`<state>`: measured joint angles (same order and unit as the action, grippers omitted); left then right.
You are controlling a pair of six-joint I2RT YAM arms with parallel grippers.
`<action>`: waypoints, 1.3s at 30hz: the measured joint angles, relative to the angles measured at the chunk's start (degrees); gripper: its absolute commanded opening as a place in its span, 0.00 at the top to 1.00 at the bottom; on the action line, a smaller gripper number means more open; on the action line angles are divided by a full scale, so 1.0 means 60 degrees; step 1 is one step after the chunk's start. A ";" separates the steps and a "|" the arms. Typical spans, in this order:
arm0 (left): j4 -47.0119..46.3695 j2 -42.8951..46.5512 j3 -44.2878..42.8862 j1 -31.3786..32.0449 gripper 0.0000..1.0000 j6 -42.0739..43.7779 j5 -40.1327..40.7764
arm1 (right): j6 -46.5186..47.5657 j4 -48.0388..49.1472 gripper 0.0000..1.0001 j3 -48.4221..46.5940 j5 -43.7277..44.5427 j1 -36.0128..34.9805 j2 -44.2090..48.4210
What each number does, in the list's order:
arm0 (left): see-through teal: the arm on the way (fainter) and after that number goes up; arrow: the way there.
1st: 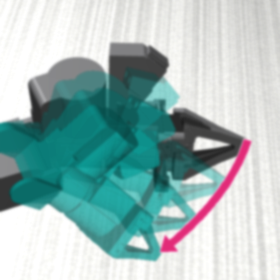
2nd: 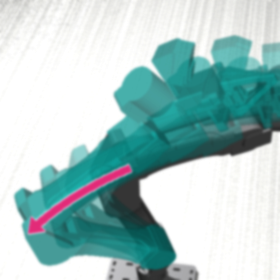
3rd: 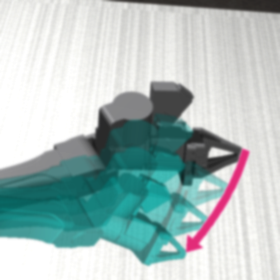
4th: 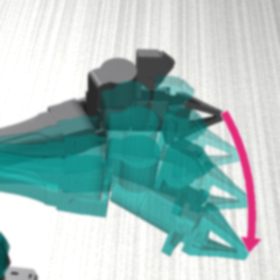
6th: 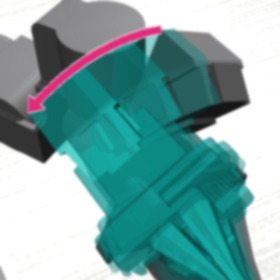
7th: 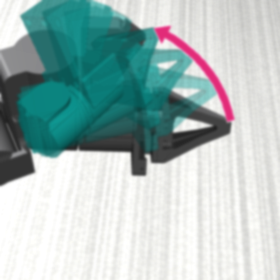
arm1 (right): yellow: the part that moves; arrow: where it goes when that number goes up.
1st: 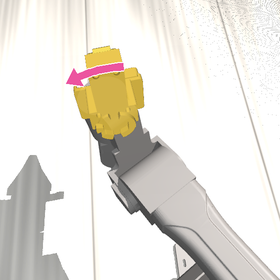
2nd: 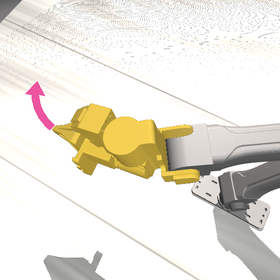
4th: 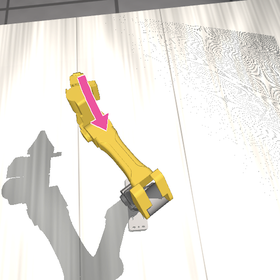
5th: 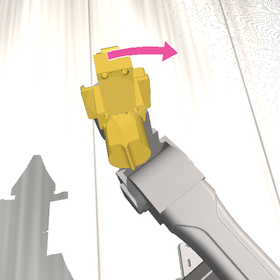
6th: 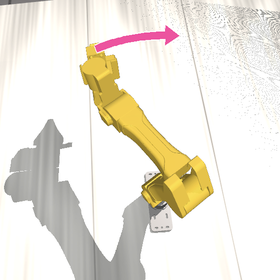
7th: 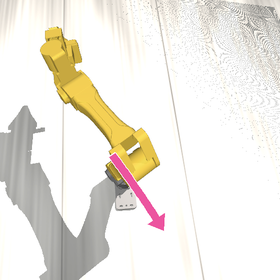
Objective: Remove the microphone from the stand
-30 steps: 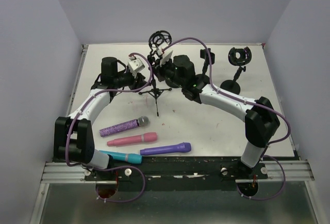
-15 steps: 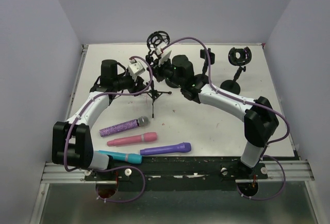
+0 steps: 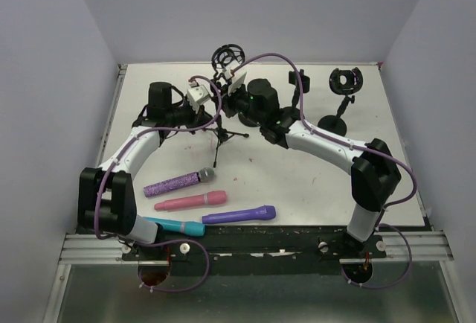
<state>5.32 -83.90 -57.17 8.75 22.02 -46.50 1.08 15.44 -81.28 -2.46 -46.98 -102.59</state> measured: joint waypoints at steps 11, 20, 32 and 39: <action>0.0288 -0.1417 -0.1829 -0.0973 1.00 -0.5763 -0.2437 | 0.0262 0.0197 1.00 -0.0160 0.0011 0.0036 0.0000; -0.3118 -0.3020 -0.1009 -0.1333 0.74 -1.4600 -0.4513 | 0.0477 -0.0087 0.99 -0.0186 -0.0055 0.0069 -0.0011; -0.1067 -0.1745 -0.1078 -0.2095 0.02 -1.4291 -0.5202 | 0.0302 0.0189 0.99 -0.0878 -0.0390 -0.0015 -0.0827; 0.2568 -0.0346 -0.1949 -0.2208 0.02 -1.0466 -0.3209 | 0.0452 0.0408 1.00 -0.1825 -0.0382 -0.0029 -0.1716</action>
<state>20.73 -85.97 -68.86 -4.49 -40.77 -65.76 3.79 17.89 -92.23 -4.75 -47.16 -112.88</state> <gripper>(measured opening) 0.984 0.035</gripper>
